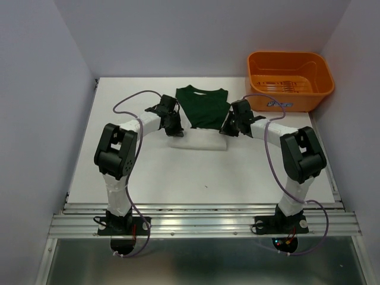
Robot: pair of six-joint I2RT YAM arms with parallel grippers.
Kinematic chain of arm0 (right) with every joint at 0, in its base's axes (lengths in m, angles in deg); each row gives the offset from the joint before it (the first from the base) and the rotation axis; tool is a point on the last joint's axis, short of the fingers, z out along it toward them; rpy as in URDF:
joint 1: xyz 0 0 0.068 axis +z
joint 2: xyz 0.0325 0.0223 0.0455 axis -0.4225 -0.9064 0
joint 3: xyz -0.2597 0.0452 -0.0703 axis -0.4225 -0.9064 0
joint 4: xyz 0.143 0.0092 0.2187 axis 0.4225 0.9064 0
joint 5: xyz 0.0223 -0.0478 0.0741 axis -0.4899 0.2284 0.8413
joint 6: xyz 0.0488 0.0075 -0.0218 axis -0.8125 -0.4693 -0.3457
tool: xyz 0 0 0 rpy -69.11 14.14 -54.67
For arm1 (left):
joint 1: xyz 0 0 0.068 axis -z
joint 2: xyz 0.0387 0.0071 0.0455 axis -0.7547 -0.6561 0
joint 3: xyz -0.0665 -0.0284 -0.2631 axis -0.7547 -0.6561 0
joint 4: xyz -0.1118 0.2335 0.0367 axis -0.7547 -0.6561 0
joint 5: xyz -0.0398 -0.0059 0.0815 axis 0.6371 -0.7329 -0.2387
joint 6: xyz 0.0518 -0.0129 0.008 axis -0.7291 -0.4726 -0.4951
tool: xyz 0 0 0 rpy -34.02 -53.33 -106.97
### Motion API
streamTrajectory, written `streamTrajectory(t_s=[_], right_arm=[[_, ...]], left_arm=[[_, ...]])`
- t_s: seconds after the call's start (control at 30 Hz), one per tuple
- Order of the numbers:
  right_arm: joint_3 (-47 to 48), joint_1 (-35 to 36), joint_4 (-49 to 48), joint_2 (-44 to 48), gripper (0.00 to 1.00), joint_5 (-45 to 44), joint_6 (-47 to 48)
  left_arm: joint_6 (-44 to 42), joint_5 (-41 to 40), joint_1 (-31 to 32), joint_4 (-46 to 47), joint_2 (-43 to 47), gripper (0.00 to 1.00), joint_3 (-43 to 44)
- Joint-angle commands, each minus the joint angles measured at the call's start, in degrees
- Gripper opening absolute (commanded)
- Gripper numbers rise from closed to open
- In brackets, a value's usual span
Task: Roll the t-shirts
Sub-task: Roll the T-shirt to the center of the board.
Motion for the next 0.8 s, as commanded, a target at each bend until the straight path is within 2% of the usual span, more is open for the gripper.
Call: streamTrajectory(t_s=[0.0, 0.2, 0.4, 0.63, 0.77], right_arm=[[3.8, 0.4, -1.2, -4.2, 0.02, -0.4, 0.9], [2.5, 0.4, -1.0, -6.8, 0.01, -0.7, 1.4], [-4.2, 3.0, -1.5, -1.9, 0.01, -1.1, 1.5], [-15.6, 9.1, -1.9, 7.8, 0.01, -3.3, -2.9], [-21.9, 17.3, -3.7, 13.2, 0.01, -6.1, -9.9]], left_arm=[[-1.4, -0.9, -0.3, 0.6, -3.2, 0.0, 4.3], [-2.3, -3.5, -0.3, -0.2, -3.9, 0.0, 2.3], [-2.2, -2.6, -0.1, 1.7, -0.7, 0.0, -5.4], [-1.3, -6.6, 1.1, 1.6, 9.4, 0.0, -16.7], [-0.2, -8.0, 1.0, 1.3, 13.7, 0.0, -21.5]])
